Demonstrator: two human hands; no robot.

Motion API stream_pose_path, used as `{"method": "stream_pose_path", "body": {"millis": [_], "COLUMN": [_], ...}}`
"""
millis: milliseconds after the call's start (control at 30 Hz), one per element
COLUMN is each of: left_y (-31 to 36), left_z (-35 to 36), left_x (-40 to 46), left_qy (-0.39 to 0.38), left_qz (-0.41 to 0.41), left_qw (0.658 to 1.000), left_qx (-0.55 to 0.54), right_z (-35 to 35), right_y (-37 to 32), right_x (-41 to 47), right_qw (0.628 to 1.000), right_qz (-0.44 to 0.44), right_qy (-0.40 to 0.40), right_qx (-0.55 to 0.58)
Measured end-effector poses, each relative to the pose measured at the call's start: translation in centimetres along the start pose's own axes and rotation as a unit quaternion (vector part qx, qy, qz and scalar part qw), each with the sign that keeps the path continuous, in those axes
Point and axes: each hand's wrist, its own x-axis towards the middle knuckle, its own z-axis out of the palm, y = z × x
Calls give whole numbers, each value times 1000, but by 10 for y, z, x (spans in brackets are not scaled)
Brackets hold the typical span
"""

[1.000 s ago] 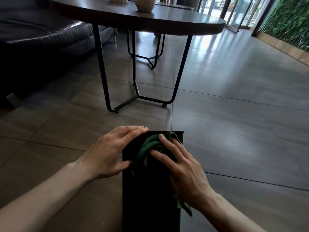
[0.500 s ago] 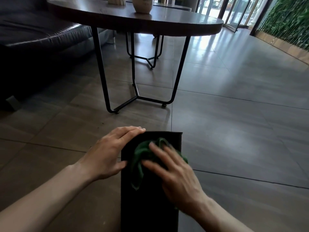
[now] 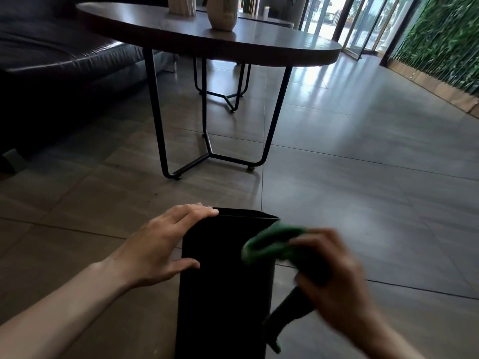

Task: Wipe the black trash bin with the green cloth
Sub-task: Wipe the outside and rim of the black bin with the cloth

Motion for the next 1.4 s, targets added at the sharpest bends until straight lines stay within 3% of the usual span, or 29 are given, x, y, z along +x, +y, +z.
{"method": "stream_pose_path", "body": {"millis": [133, 200, 333, 433, 533, 800, 933, 1100, 1300, 1400], "left_y": [3, 2, 0, -5, -14, -30, -23, 19, 33, 26], "left_z": [-2, -4, -6, -9, -15, -34, -39, -35, 12, 21], "left_x": [0, 0, 2, 0, -4, -14, -8, 14, 11, 10], "left_qy": [-8, -10, -13, -21, -31, -27, -1, 83, -8, -10], "left_qz": [14, 14, 13, 17, -4, -74, -48, 13, 56, 49], "left_qw": [1000, 1000, 999, 999, 999, 997, 998, 996, 997, 994], "left_qx": [-19, -26, -33, -35, -36, -2, 26, -33, 55, 94], "right_z": [-51, -53, -25, 4, 19, 24, 28, 33, 46, 54], "right_y": [50, 72, 81, 77, 69, 31, 12, -10, -25, -22], "right_x": [42, 56, 65, 63, 64, 65, 65, 72, 77, 79], "right_qw": [973, 960, 966, 949, 943, 938, 934, 935, 932, 939], "right_qz": [207, 257, 180, 107, 76, -29, -29, -23, 11, 24], "right_qy": [69, 30, -120, -228, -270, -284, -273, -237, -226, -204], "right_qx": [-71, -104, -142, -191, -181, -198, -229, -263, -283, -275]}}
